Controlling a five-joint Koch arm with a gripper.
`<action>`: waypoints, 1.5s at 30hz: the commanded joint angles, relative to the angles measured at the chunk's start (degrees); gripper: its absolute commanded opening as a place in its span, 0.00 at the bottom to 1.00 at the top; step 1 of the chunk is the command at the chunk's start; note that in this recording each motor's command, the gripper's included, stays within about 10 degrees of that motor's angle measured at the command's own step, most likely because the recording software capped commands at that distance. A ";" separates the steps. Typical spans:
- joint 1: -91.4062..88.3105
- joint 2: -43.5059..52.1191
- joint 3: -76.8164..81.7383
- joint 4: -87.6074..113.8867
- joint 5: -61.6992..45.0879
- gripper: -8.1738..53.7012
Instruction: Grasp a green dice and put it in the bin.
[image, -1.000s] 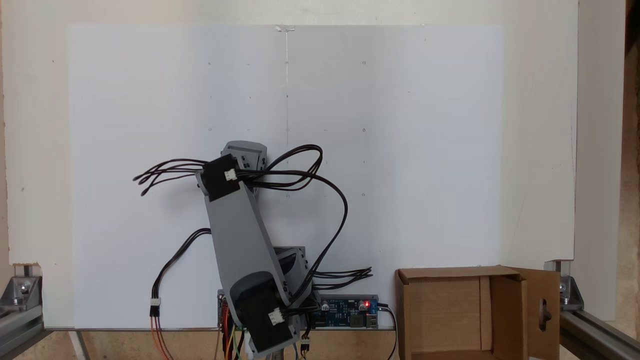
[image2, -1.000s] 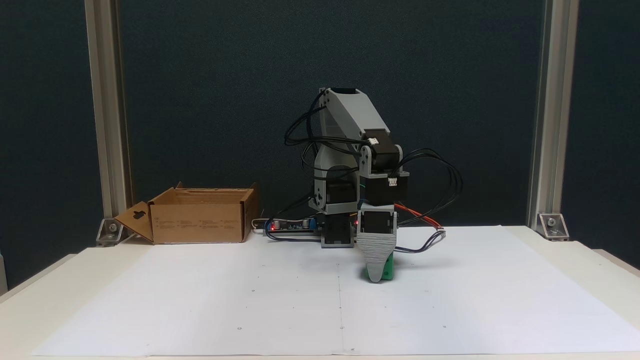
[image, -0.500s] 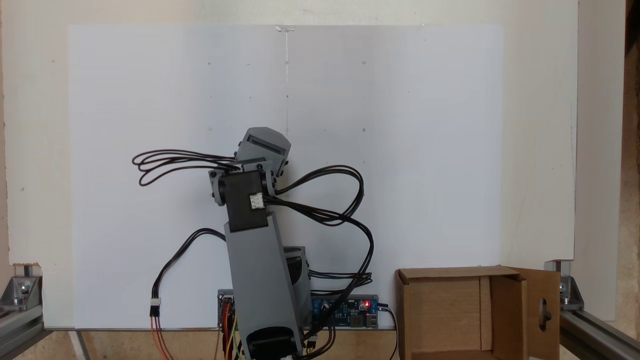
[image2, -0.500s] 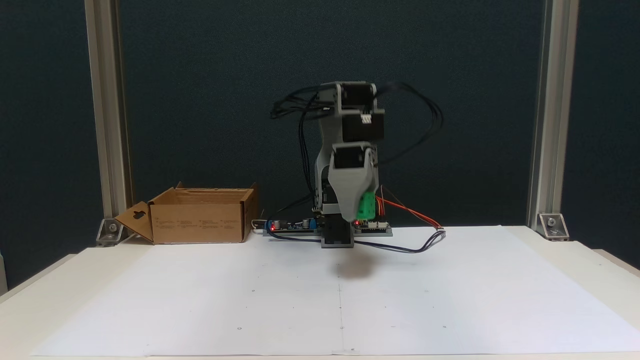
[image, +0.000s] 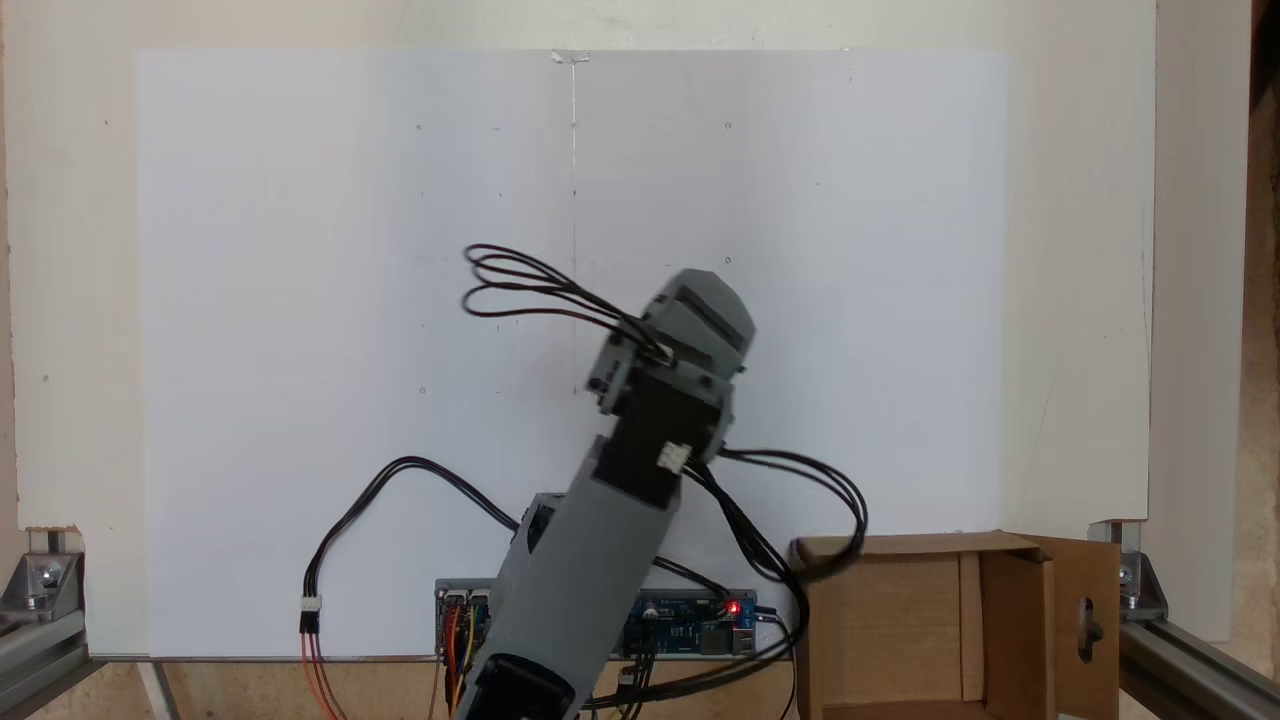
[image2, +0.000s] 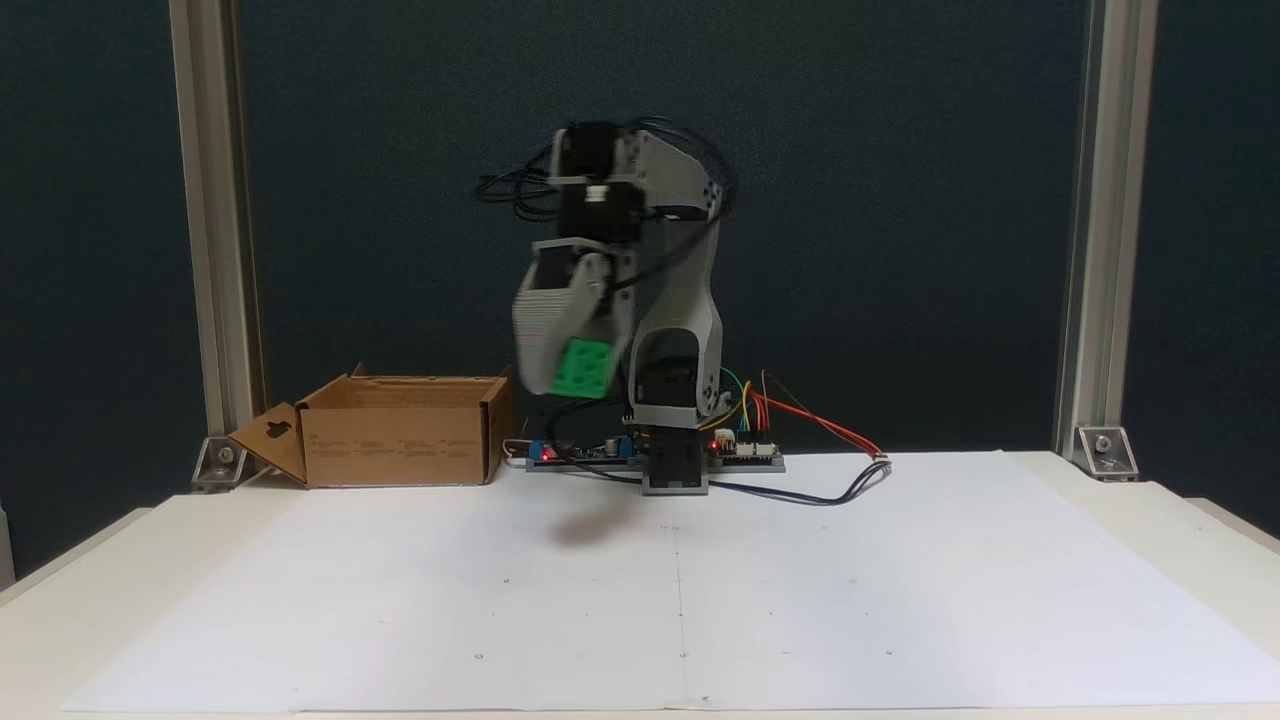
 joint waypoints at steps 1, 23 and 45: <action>9.12 -0.44 -2.99 -0.70 -8.53 0.33; 74.71 -17.84 -12.13 -10.37 -36.21 0.33; 74.09 -26.81 -12.39 -30.15 -25.84 0.82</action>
